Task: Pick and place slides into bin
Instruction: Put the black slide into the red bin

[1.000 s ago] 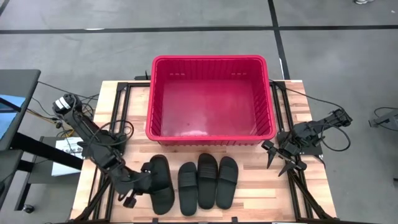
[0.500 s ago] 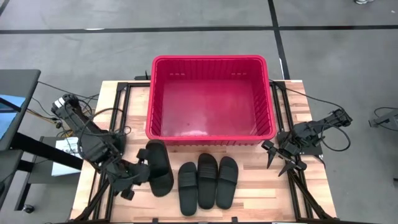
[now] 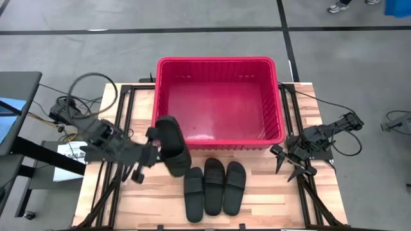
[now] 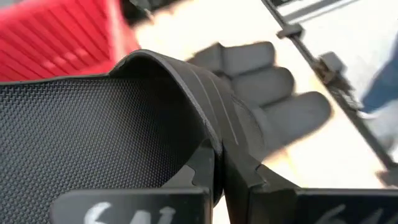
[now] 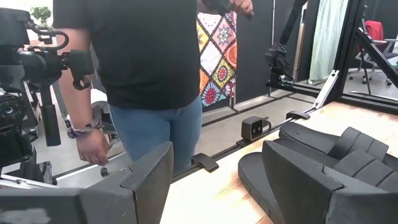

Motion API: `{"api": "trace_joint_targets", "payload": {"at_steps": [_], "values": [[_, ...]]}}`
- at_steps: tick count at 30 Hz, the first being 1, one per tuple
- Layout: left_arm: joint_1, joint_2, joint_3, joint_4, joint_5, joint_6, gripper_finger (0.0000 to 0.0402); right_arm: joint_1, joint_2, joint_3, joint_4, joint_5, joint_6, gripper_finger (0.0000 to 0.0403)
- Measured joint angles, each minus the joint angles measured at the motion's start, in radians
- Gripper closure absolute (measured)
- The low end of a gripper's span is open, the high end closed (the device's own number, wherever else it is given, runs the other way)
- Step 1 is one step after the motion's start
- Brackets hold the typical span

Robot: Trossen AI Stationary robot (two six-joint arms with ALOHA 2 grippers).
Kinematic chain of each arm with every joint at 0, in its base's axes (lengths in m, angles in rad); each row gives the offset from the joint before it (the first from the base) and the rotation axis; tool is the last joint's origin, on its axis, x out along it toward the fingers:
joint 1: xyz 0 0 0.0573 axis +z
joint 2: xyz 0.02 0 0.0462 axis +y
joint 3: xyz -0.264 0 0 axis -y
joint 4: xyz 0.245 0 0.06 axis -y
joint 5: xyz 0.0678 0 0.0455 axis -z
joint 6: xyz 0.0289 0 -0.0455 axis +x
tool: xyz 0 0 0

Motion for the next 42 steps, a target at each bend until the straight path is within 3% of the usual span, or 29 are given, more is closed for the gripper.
{"api": "trace_joint_targets", "payload": {"at_steps": [11,18,29,34,42], "values": [[0.32,0.0,0.121,0.02,0.0,0.357,0.0401,0.0,0.0,0.0,0.0,0.0,0.0,0.0163],[0.553,0.003,0.114,0.02,0.023,0.507,0.0401,0.0,0.0,0.0,0.0,0.0,0.0,0.0163],[0.831,0.152,0.105,0.038,0.341,0.7,0.0401,0.0,0.0,0.0,0.0,0.0,0.0,0.0163],[0.951,0.25,0.105,0.045,0.606,0.765,0.0401,0.0,0.0,0.0,0.0,0.0,0.0,0.0163],[1.076,0.396,0.105,0.06,0.824,0.869,0.0401,0.0,0.0,0.0,0.0,0.0,0.0,0.0163]]}}
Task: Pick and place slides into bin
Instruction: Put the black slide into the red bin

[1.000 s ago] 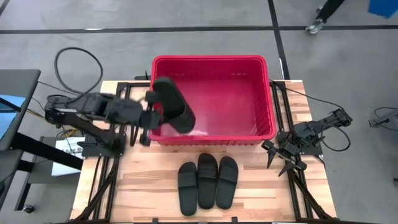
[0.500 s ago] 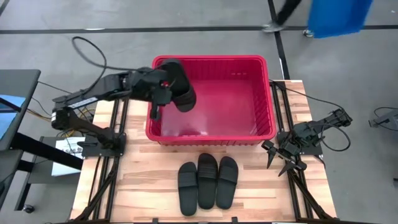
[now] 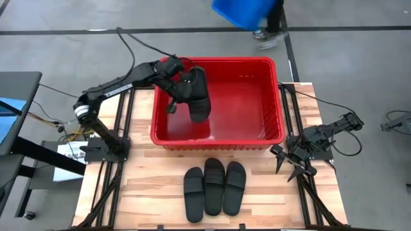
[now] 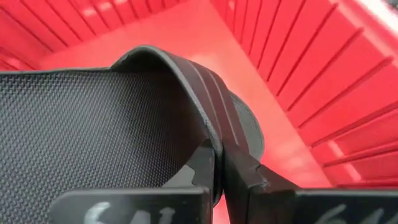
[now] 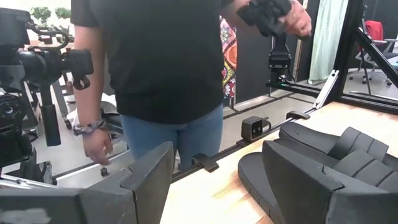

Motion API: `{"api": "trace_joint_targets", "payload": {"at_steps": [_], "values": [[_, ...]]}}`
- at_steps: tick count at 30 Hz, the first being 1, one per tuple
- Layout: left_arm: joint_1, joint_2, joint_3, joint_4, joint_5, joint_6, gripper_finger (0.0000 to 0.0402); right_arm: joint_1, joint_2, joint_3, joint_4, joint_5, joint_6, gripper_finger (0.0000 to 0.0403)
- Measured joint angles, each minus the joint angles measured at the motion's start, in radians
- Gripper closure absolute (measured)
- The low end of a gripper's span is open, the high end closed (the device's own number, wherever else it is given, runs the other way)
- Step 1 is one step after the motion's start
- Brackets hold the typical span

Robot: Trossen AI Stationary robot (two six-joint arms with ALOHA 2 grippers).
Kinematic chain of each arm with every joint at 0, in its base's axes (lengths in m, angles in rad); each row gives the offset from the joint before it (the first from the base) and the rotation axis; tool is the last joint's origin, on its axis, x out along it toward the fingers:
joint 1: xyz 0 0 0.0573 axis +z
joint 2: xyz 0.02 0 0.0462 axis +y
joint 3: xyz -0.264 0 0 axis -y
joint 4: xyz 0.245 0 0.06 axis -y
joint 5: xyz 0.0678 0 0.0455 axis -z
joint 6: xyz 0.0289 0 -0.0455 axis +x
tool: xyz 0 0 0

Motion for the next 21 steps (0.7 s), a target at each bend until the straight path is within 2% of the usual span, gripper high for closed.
{"api": "trace_joint_targets", "payload": {"at_steps": [3,7,16,21], "values": [[0.02,0.046,0.0,-0.002,0.014,0.021,0.0401,0.0,0.0,0.0,0.0,0.0,0.0,0.0163],[0.04,0.108,0.0,0.003,0.114,0.024,0.0401,0.0,0.0,0.0,0.0,0.0,0.0,0.0163],[0.046,0.238,0.0,-0.026,0.1,-0.008,0.0401,0.0,0.0,0.0,0.0,0.0,0.0,0.0163],[0.046,0.262,0.0,-0.025,0.1,-0.042,0.0401,0.0,0.0,0.0,0.0,0.0,0.0,0.0163]]}}
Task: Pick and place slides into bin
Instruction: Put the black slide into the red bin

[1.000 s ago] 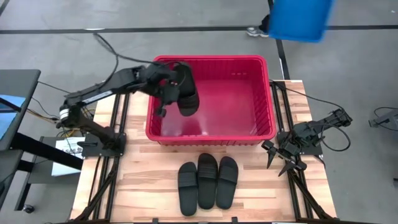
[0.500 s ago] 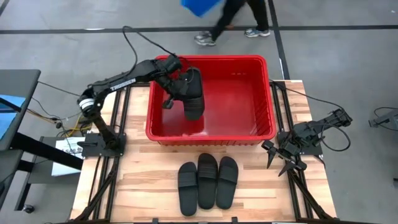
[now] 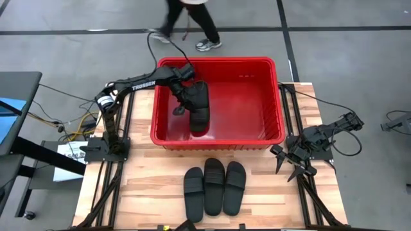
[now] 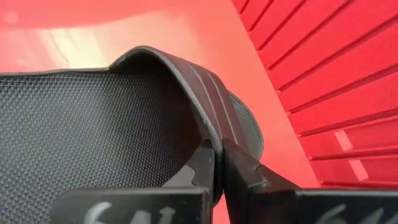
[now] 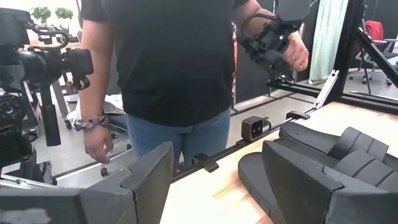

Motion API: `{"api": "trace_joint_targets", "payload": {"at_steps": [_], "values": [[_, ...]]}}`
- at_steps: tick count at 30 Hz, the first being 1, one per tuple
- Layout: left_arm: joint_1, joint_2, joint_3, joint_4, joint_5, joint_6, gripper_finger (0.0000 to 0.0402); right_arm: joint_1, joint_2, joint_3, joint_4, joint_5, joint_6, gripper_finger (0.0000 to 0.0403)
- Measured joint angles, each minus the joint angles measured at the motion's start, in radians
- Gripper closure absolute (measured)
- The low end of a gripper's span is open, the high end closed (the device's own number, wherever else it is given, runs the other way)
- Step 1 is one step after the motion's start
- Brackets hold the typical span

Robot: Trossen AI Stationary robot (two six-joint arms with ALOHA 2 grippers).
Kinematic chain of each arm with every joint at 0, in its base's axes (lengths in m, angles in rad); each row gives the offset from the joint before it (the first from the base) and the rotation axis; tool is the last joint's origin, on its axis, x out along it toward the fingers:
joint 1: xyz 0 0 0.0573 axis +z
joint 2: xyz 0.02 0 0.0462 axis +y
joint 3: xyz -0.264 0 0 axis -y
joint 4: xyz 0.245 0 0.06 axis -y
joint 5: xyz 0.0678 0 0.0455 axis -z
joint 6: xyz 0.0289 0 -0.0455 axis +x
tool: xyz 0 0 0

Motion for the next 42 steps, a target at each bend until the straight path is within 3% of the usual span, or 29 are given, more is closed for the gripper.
{"api": "trace_joint_targets", "payload": {"at_steps": [35,42], "values": [[-0.037,0.0,0.0,0.023,-0.058,-0.018,0.0387,0.0,0.0,0.0,0.0,0.0,0.0,0.0163],[-0.038,0.0,0.0,0.025,-0.103,-0.022,0.0355,0.0,0.0,0.0,0.0,0.0,0.0,0.0163]]}}
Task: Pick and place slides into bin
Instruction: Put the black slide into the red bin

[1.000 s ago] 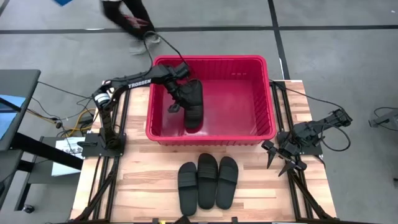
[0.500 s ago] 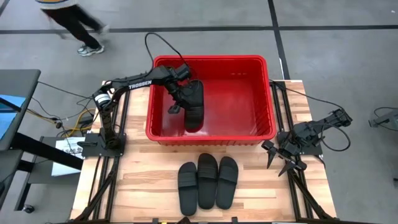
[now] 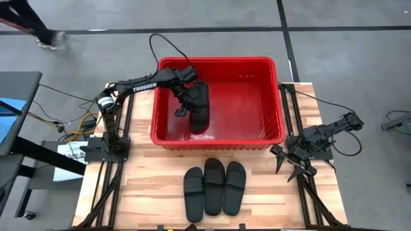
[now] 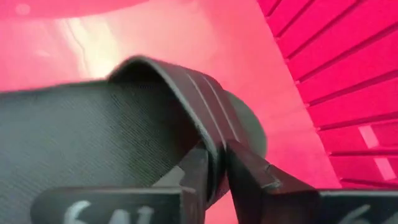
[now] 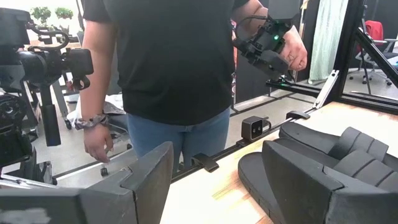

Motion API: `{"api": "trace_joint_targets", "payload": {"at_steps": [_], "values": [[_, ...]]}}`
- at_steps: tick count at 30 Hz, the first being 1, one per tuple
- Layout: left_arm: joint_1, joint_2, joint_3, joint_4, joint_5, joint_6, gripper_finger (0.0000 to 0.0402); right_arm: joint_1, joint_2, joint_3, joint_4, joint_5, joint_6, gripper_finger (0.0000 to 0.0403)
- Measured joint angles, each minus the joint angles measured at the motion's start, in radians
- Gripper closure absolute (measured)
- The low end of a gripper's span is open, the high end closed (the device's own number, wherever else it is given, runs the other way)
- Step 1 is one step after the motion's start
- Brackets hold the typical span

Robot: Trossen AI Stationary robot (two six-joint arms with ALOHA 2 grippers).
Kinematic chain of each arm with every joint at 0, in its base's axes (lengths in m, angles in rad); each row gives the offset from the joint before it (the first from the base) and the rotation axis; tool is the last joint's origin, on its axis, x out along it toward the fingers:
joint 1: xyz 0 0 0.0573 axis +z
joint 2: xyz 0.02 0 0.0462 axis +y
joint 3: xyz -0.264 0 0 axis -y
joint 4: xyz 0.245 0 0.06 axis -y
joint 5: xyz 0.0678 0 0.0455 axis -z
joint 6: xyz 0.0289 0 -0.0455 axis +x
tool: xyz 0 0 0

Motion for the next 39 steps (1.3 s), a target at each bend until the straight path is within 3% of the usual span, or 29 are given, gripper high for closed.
{"api": "trace_joint_targets", "payload": {"at_steps": [13,29,39], "values": [[-0.001,-0.001,0.0,0.009,0.001,-0.004,0.0286,0.0,0.0,0.0,0.0,0.0,0.0,0.0163],[-0.002,-0.001,0.002,-0.005,-0.043,-0.024,0.0288,0.0,0.0,0.0,0.0,0.0,0.0,0.0163],[-0.013,-0.002,0.152,-0.145,-0.091,0.022,0.0305,0.0,0.0,0.0,0.0,0.0,0.0,0.0163]]}}
